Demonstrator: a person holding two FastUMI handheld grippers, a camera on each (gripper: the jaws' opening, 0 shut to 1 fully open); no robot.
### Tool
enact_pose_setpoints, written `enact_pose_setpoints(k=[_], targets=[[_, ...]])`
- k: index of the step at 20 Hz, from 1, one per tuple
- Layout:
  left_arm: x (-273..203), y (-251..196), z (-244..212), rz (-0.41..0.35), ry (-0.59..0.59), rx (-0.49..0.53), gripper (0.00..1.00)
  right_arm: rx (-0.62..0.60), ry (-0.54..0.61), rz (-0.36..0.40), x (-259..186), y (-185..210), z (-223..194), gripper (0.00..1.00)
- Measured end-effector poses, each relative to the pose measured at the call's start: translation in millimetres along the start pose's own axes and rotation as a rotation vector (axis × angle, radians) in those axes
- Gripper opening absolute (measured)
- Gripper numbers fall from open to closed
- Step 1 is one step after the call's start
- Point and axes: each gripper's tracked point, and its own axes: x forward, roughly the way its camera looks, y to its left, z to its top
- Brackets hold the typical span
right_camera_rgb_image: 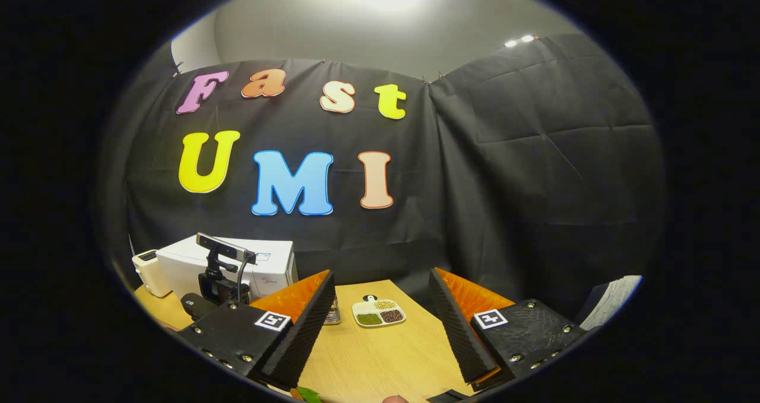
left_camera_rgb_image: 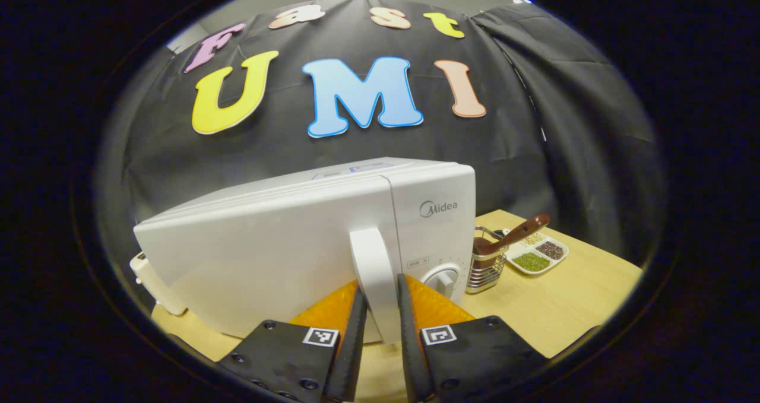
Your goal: Open the microwave oven with the left hand, put the food in, and close the microwave oven.
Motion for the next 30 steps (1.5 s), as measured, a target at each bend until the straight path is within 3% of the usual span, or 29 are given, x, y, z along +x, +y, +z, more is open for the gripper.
enact_pose_setpoints(k=[7,10,12,17,23,30], targets=[[-6.0,0.7,-0.3,-0.023,0.027,-0.029,0.14,-0.009,0.000,0.005,-8.3,-5.4,-0.2,0.96],[-27.0,-2.7,-9.9,-0.018,0.071,-0.083,0.14,-0.016,-0.007,0.021,-10.7,-5.1,3.1,0.96],[-50.6,0.9,-5.5,-0.012,0.008,-0.049,0.14,-0.007,-0.018,0.040,-11.7,-4.5,5.6,0.96],[-101.0,6.7,-21.3,-0.030,0.024,-0.063,0.14,0.014,-0.024,0.147,-16.0,15.1,3.7,0.96],[-159.9,25.4,-38.0,0.059,0.047,-0.065,0.14,0.022,-0.044,0.308,-35.6,32.0,6.7,0.96],[-228.3,64.4,-60.8,0.230,0.085,-0.098,0.13,0.004,-0.071,0.498,-67.1,40.0,13.1,0.96]])
